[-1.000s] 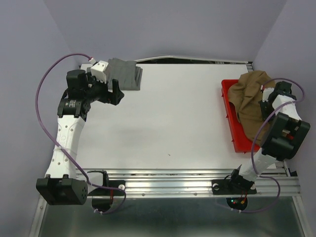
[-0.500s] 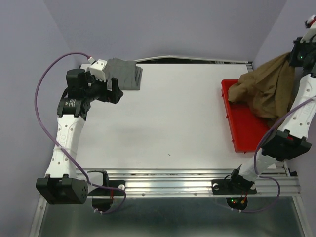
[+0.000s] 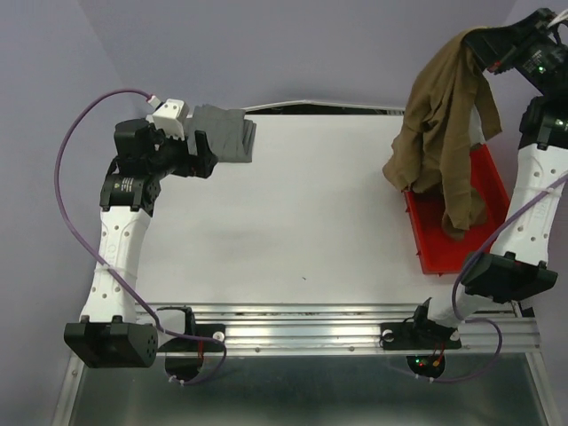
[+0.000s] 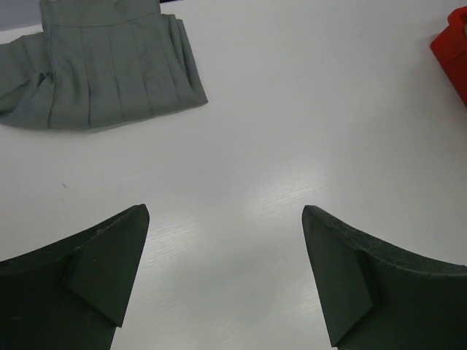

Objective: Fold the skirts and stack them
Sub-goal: Grab the skirt from the pile, then move the skirt to the center of the board

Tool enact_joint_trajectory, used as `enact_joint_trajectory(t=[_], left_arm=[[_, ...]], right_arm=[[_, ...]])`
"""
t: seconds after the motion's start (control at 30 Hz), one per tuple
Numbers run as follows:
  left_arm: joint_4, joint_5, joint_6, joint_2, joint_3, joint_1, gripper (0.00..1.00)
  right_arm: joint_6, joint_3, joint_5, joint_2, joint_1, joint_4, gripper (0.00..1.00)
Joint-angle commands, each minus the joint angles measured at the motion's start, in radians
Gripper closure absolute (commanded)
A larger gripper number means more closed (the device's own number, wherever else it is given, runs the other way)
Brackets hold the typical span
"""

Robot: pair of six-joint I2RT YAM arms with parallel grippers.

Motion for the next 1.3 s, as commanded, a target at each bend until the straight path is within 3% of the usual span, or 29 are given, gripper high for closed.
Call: enact_joint_trajectory(t=[0.0,0.1,0.3,0.4,0.5,0.53,0.63,0.7,0.77,0.87,1.03,1.27], left_arm=[[0.058,0.007,-0.03,-0.051,0.029,-0.001,0.02],[0.079,0.007,-0.038,-0.076,0.003,-0.003,0.02],[0.112,0.06,-0.046,-0.105,-0.021,-0.001,0.02],[0.133,0.094,-0.047,-0.108,-0.04,0.0,0.02],[0.141,0.131,-0.034,-0.1,-0.066,0.0,0.02],[0.139,0.152,-0.026,-0.094,-0.075,0.0,0.02],[0.107,0.177,0.043,-0.073,-0.097,0.0,0.02],[0.073,0.18,0.118,-0.045,-0.112,-0.001,0.02],[0.05,0.163,0.19,-0.018,-0.138,-0.023,0.02],[0.088,0.058,0.212,0.025,-0.19,-0.113,0.04],[0.228,-0.053,0.262,0.117,-0.288,-0.297,0.06],[0.402,-0.199,0.33,0.341,-0.215,-0.368,0.06]], right_arm=[[0.243,0.162,-0.021,0.009,0.168,0.383,0.99],[0.322,0.268,0.055,0.054,0.239,0.402,0.99],[0.474,0.202,0.201,0.038,0.322,0.584,0.99],[0.522,0.075,0.223,0.008,0.383,0.603,0.99],[0.49,-0.204,0.192,-0.058,0.414,0.598,0.99],[0.434,-0.358,0.158,-0.093,0.414,0.554,0.99],[0.242,-0.581,0.108,-0.149,0.414,0.43,0.99],[0.021,-0.764,0.089,-0.21,0.396,0.238,0.99],[-0.187,-0.903,0.141,-0.25,0.359,0.036,0.99],[-0.369,-0.996,0.276,-0.267,0.312,-0.176,0.99],[-0.458,-1.018,0.448,-0.21,0.293,-0.259,0.99],[-0.524,-0.863,0.401,0.021,0.293,-0.4,0.99]])
